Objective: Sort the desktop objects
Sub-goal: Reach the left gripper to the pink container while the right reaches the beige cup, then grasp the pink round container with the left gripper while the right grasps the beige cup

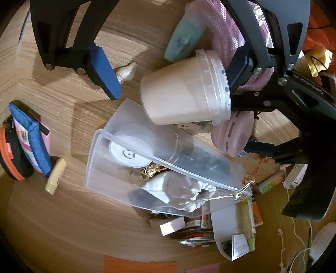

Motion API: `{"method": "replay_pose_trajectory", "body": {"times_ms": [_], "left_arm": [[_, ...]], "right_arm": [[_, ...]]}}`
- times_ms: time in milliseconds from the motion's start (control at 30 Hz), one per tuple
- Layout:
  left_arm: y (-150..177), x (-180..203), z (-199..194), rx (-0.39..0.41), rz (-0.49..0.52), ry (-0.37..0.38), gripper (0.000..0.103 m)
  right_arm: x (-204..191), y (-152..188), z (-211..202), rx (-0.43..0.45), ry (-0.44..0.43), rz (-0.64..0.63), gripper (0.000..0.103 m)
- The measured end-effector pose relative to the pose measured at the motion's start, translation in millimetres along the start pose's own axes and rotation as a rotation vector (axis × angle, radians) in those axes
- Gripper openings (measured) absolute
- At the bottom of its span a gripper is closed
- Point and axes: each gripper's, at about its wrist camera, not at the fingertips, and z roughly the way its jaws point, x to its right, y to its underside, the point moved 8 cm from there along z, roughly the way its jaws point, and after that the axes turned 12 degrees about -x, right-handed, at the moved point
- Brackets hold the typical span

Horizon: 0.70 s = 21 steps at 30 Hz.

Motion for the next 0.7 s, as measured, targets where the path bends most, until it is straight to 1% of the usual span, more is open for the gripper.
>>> {"method": "replay_pose_trajectory", "body": {"times_ms": [33,100,133,167,200,233,267,433,567,633,700], "left_arm": [[-1.2,0.5,0.5,0.005,0.002,0.007,0.097],[-3.3,4.0,2.4,0.007,0.016,0.02,0.088],[-3.8,6.4,3.3,0.006,0.026,0.031,0.08],[-3.4,8.9,4.4,0.0,0.036,0.039,0.073],[-3.9,11.2,5.1,0.002,0.046,0.039,0.072],[-4.0,11.7,4.7,0.008,0.051,0.031,0.069],[-4.1,13.1,4.3,0.01,0.059,0.032,0.064],[-4.3,12.8,2.0,0.028,0.061,0.032,0.063],[-4.8,9.4,-7.6,0.078,0.047,0.061,0.063],[-5.1,6.5,-12.4,0.11,0.038,0.04,0.063],[-6.1,5.3,-15.4,0.127,0.03,0.038,0.063]], "right_arm": [[-0.2,-0.2,1.1,-0.003,-0.02,0.002,0.085],[-1.4,-0.5,2.4,-0.008,-0.058,0.007,0.076],[-2.0,-0.6,3.5,-0.012,-0.07,0.009,0.073],[-2.9,-0.5,4.9,-0.018,-0.079,0.007,0.067],[-4.1,-0.2,6.0,-0.022,-0.084,0.005,0.065],[-4.8,-0.5,6.3,-0.02,-0.075,0.003,0.064],[-5.4,-0.8,6.0,-0.016,-0.064,0.0,0.064],[-5.3,-1.3,4.5,-0.005,-0.06,0.013,0.064],[-3.5,-2.5,-1.6,0.017,-0.075,0.033,0.064],[-3.0,-3.1,-2.3,0.018,-0.078,0.042,0.064],[-2.1,-2.9,-3.4,0.021,-0.079,0.049,0.064]]}}
